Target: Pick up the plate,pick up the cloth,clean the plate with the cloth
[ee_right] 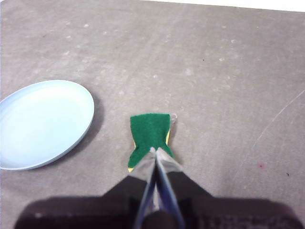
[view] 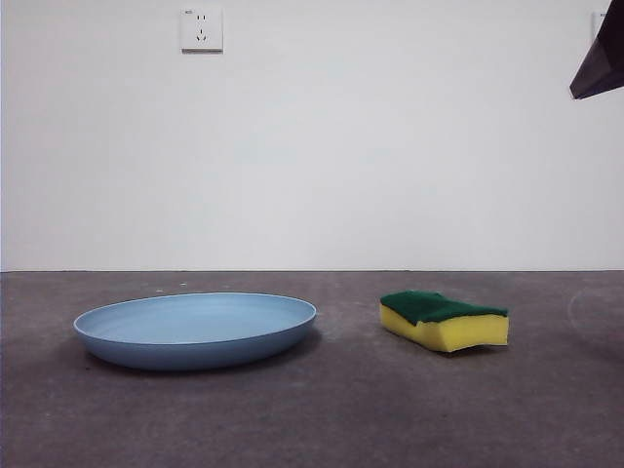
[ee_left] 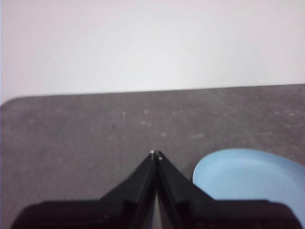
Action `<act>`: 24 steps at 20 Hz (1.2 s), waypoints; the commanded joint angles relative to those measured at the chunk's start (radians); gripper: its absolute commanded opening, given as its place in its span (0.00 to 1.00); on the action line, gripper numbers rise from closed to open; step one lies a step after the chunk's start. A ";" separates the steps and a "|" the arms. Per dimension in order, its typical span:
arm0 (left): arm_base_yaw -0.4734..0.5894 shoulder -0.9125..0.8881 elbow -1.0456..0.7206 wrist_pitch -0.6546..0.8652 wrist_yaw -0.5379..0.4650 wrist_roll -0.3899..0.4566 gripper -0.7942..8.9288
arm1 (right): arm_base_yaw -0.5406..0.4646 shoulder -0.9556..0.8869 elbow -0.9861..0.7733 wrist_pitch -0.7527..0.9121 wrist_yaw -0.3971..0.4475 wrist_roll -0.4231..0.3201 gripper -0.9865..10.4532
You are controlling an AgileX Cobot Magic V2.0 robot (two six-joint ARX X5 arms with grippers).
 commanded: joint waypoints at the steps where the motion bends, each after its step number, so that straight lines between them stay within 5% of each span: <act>1: 0.014 -0.003 -0.026 0.003 0.004 -0.022 0.08 | 0.000 -0.002 -0.006 0.006 0.002 0.010 0.09; 24: 0.019 0.002 -0.072 -0.082 0.001 -0.020 0.08 | 0.000 -0.002 -0.006 0.004 0.002 0.008 0.09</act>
